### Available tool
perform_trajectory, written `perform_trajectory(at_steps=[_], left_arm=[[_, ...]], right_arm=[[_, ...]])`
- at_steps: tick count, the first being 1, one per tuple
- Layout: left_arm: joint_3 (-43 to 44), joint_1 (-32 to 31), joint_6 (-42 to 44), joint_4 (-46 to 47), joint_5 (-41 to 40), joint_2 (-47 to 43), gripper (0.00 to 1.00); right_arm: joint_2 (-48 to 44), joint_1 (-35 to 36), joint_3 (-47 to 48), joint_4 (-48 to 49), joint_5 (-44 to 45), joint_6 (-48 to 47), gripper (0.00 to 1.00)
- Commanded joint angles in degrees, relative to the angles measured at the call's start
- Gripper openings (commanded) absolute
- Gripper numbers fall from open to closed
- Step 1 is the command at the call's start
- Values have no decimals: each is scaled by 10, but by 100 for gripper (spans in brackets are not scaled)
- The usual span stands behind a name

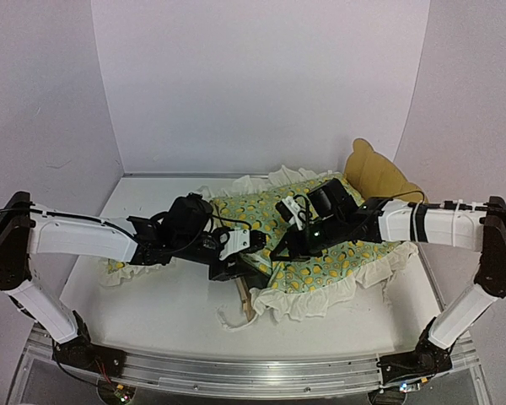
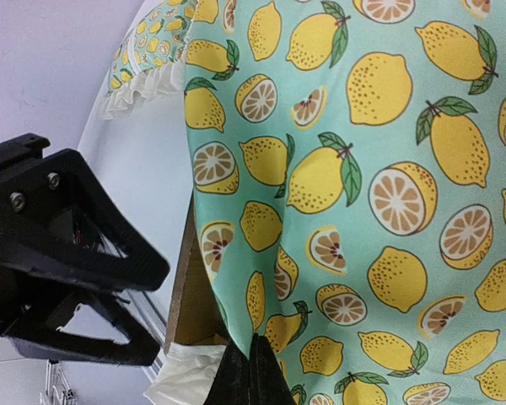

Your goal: Set up the pet bed

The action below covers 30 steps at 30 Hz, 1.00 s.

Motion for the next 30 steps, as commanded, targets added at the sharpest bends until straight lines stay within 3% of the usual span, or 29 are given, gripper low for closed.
perform_trajectory(at_steps=[1,3,4,10,14,18,21,25,28,30], left_arm=[[26,-17,-102,-38,118,-22,61],[13,-42,-117,-39,114,-30,75],[5,-53,-122,-39,108,-31,77],[-4,-104,-130,-52,8,-13,73],[10,-143,-130,-84,-100,4,59],[16,-193,-150,-95,-216,-3,27],[16,-233,-167,-99,-259,-5,2],[7,-247,-217,-89,-206,-3,0],[-6,-249,-250,-48,-120,9,0],[-17,-249,-268,-12,-104,14,0]], right_arm=[[-35,-4,-5,-1,12,7,0],[-37,-4,-6,-1,3,7,0],[-38,-4,-5,-1,-3,4,0],[-48,-4,0,-2,-12,-3,0],[-49,-4,-1,-3,-13,-5,0],[-52,-4,-2,-5,-7,-6,0],[-54,-4,-2,-8,-3,-9,0],[-49,-4,0,-13,-11,-7,0],[-43,-3,-2,-15,-21,-6,0],[-41,-3,-5,-15,-24,-7,0]])
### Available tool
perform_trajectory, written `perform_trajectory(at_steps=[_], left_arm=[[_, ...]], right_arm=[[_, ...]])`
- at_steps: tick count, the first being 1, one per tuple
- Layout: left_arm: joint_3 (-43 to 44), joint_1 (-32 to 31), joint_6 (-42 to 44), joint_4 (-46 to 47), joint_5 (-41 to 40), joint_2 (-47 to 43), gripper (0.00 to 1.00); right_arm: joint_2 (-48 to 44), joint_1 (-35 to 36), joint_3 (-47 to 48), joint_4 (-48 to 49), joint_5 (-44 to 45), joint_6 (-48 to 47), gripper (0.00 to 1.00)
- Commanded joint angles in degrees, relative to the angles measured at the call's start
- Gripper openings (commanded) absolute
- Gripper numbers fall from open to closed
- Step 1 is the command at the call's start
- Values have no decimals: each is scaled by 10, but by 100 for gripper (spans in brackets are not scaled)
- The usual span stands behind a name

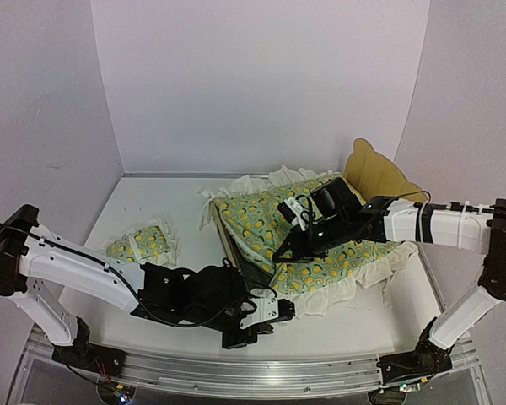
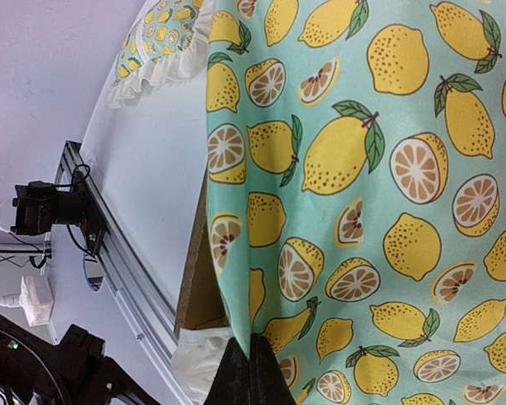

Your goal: Set up the pet bed

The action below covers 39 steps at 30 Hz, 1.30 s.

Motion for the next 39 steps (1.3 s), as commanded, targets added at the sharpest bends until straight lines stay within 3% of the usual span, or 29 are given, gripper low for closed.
perform_trajectory(at_steps=[1,2,4,6,9,18,21,23,25,29,31,39], left_arm=[[-16,1,-67,86,57,3,0],[-23,1,-74,96,45,-6,4],[-43,2,-77,107,-1,-32,31],[-57,2,-64,106,-63,-54,47],[-65,10,-35,96,-112,-79,55],[-36,36,41,58,-129,-46,64],[-17,39,66,47,-131,-20,61],[-10,39,75,27,-138,-11,53],[-7,39,78,26,-132,-8,41],[-5,26,68,22,-127,-11,8],[-4,17,51,12,-110,-14,1],[-39,9,-82,23,92,-39,0]], right_arm=[[-20,-2,-2,10,-16,-5,0],[-20,-2,-4,10,-17,-5,0],[-23,-2,-7,9,-20,-4,1],[-25,-1,-8,9,-22,-5,1],[-26,-1,-6,9,-23,-8,1],[-21,0,0,10,-30,-11,1],[-21,0,1,10,-31,-11,1],[-23,0,1,9,-30,-12,0],[-24,-1,1,9,-29,-12,1],[-22,-1,2,10,-30,-10,1],[-21,0,4,9,-30,-9,2],[1,6,15,11,-45,0,14]])
